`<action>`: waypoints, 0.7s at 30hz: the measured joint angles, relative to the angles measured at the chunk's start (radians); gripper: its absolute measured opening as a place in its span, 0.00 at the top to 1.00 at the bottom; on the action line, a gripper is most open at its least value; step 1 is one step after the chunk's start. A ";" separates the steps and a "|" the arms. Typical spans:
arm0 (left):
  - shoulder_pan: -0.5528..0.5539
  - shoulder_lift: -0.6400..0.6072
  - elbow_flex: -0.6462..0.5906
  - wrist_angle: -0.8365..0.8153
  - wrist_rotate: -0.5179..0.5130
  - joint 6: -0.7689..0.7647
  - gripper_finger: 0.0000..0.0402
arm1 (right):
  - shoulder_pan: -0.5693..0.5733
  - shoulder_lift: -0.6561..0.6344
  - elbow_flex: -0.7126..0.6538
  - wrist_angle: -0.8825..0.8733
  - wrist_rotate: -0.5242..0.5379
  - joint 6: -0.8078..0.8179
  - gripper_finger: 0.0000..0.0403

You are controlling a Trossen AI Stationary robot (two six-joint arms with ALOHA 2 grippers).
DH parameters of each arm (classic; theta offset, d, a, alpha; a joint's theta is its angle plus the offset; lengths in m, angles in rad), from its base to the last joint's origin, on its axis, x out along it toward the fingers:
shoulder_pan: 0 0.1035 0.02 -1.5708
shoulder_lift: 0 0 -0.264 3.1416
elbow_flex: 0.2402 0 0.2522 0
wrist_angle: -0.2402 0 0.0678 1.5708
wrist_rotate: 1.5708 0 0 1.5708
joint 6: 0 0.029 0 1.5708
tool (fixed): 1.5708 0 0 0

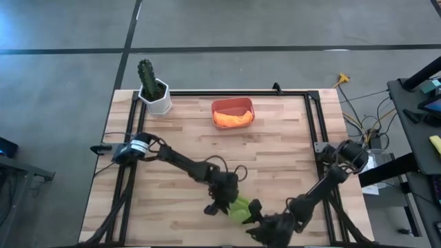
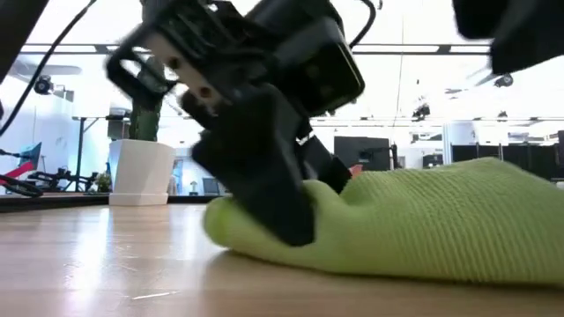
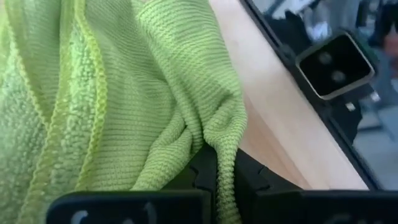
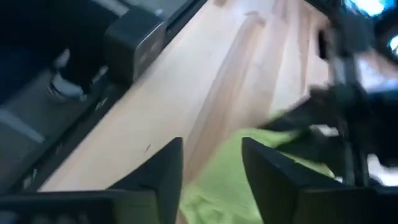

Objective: Roll microfiber towels into tight, uniform cylinder then place into a basket
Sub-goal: Roll the green microfiber cloth

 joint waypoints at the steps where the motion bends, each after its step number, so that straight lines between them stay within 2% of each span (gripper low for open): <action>1: 0.011 0.004 0.000 0.005 0.007 -0.022 1.00 | 0.010 0.010 0.011 -0.018 0.016 -0.025 0.59; 5: 0.049 0.031 0.023 0.030 0.106 -0.129 1.00 | 0.040 0.074 0.070 -0.148 0.100 -0.177 0.50; 9: 0.056 0.064 0.043 0.066 0.177 -0.212 1.00 | 0.050 0.143 0.134 -0.304 0.195 -0.319 0.48; 11: 0.058 0.076 0.043 0.110 0.196 -0.262 1.00 | 0.049 0.170 0.151 -0.348 0.207 -0.354 0.48; 15: 0.058 0.079 0.039 0.171 0.223 -0.339 1.00 | 0.039 0.197 0.164 -0.346 0.222 -0.346 0.48; 21: 0.059 0.080 0.036 0.198 0.225 -0.375 1.00 | 0.020 0.205 0.163 -0.333 0.378 -0.173 0.48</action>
